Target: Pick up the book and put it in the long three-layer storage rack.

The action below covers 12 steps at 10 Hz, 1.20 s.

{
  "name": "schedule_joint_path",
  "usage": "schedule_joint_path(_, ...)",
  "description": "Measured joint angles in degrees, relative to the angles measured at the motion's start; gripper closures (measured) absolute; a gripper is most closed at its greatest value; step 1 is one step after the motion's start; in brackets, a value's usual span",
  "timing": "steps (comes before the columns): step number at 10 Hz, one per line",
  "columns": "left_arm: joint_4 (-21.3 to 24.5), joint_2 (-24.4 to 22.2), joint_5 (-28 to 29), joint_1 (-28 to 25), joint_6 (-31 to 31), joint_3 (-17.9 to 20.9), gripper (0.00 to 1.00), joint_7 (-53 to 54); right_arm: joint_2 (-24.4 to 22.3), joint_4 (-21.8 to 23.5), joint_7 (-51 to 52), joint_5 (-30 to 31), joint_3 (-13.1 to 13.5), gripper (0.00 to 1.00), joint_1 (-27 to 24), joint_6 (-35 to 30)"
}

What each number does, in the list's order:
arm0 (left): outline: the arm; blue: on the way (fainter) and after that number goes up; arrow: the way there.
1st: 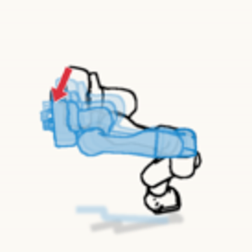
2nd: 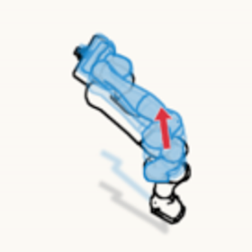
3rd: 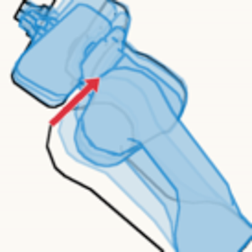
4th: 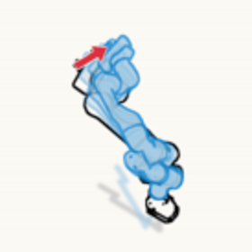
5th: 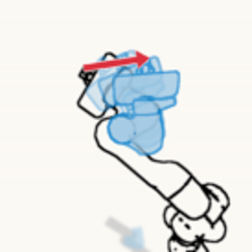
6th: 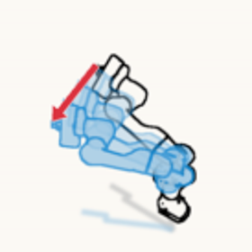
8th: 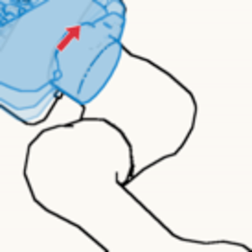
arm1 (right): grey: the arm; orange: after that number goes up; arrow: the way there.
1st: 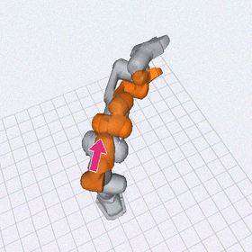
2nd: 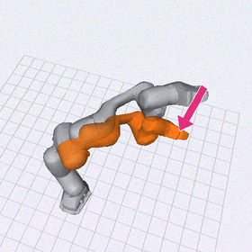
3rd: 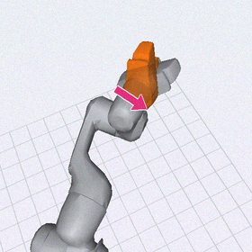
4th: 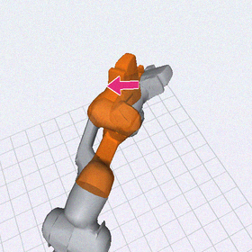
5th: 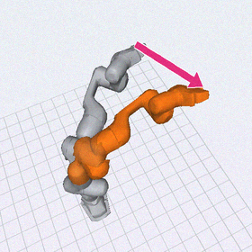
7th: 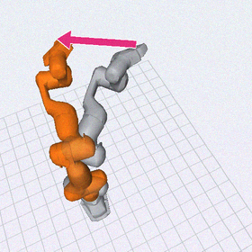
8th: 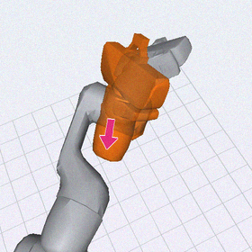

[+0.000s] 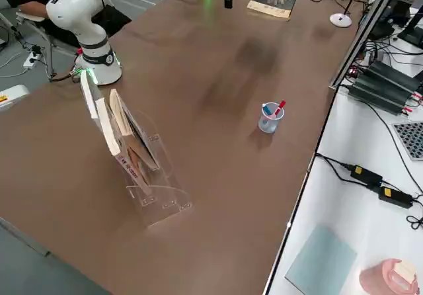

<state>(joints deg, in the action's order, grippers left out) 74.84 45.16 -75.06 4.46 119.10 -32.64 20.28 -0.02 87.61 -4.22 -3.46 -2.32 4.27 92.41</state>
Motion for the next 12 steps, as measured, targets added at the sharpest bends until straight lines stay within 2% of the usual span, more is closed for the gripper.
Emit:
schedule_joint_path(4, -0.05, 0.55, -0.27, 1.18, 0.00, 0.00, 0.99, 0.00, 0.60, 0.57, -0.11, -5.05, 0.53, 0.02, -1.60, 0.11)
schedule_joint_path(8, -0.07, 1.58, -0.29, 2.25, -0.05, -0.01, 0.99, 0.02, 3.49, 2.20, -0.14, -16.14, 0.74, 0.02, -5.79, 0.91)
schedule_joint_path(12, -0.11, 2.89, -0.39, 2.75, -0.14, -0.02, 0.99, 1.27, 7.22, 2.82, -0.16, -25.11, 0.75, 0.01, -7.49, 1.61)
